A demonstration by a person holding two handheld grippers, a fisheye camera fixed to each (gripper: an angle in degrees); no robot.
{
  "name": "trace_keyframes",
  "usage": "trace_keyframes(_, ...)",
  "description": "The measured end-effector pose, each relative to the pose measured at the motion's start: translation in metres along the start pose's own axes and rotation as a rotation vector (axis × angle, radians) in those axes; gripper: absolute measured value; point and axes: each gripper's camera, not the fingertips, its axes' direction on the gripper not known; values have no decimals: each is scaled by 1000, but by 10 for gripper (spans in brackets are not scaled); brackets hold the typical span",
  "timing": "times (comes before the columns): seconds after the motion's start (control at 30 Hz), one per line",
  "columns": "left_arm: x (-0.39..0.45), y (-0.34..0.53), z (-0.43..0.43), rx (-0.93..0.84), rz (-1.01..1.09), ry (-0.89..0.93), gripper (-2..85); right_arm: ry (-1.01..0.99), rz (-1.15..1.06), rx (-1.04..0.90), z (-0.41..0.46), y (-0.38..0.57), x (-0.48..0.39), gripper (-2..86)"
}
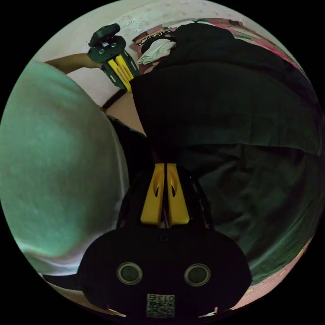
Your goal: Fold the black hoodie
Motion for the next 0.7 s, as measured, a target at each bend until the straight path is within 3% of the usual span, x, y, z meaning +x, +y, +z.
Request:
trace_keyframes(0.23,-35,43,-3,72,-102,179,66,-88,130,31,-47,-1,15,60)
trace_keyframes(0.4,-73,81,-41,418,-303,154,111,65,530,359,-133,22,73,98)
trace_keyframes(0.47,-85,70,-43,469,-332,140,127,107,654,479,-155,26,101,107)
trace_keyframes(0.7,-113,17,-13,406,-407,245,132,139,974,471,-185,5,211,118)
